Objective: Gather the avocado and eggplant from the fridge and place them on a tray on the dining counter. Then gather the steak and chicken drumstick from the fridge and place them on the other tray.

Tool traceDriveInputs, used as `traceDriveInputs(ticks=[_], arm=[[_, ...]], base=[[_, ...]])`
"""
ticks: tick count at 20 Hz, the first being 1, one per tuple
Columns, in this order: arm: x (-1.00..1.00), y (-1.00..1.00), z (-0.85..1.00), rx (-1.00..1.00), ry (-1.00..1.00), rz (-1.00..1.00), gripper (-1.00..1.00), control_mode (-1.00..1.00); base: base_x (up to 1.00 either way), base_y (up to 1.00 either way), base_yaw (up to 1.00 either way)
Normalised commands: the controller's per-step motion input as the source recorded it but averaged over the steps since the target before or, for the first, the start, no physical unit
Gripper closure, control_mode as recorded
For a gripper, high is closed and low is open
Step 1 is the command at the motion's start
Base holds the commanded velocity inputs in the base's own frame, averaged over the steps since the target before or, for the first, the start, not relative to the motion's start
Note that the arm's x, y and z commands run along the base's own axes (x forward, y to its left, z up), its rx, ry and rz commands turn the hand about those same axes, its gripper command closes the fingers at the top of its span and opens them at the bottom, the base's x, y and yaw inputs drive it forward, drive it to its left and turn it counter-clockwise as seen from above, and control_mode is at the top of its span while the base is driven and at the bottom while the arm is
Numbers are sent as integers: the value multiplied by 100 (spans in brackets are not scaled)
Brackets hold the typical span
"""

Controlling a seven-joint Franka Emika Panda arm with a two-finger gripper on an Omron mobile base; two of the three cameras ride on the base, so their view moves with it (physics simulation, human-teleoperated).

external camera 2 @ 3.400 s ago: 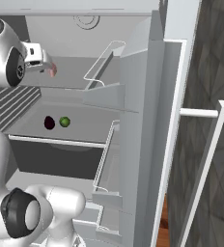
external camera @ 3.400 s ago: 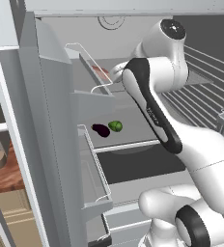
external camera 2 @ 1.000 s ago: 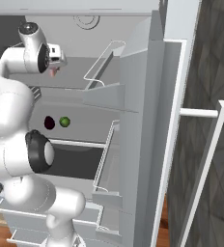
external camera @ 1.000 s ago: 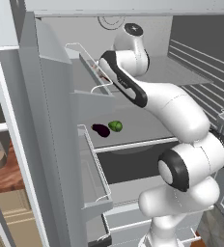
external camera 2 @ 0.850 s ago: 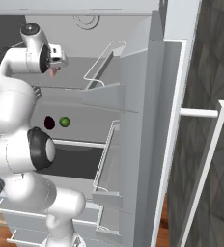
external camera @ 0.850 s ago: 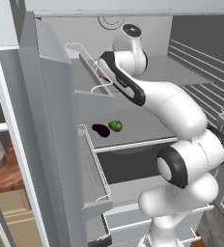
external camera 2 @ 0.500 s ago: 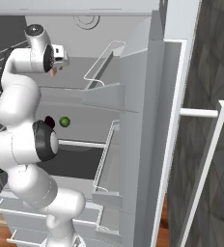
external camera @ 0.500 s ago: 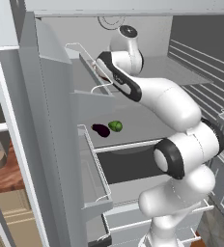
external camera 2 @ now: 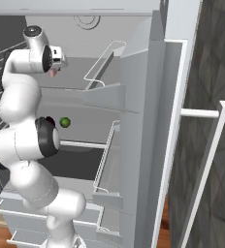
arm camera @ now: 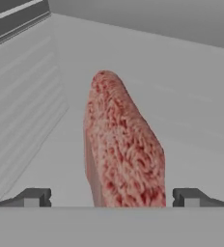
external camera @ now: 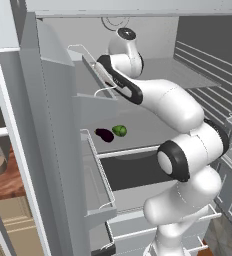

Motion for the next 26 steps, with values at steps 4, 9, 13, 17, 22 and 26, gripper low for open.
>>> traceDriveInputs(ticks=[4, 9, 13, 17, 22, 26], arm=[[2, 20, -22, 0, 3, 0, 100, -100], [0, 0, -25, 0, 11, 0, 100, -100], [0, 0, -15, 0, 9, 0, 100, -100], [-21, -1, -5, 0, 0, -2, 100, -100], [-88, -13, -3, 0, -9, -6, 100, -100], [-100, -21, -21, 0, -23, -7, 100, -100]], base=[[0, 0, 0], [0, 0, 0], [0, 0, 0], [0, 0, 0], [0, 0, 0], [0, 0, 0]])
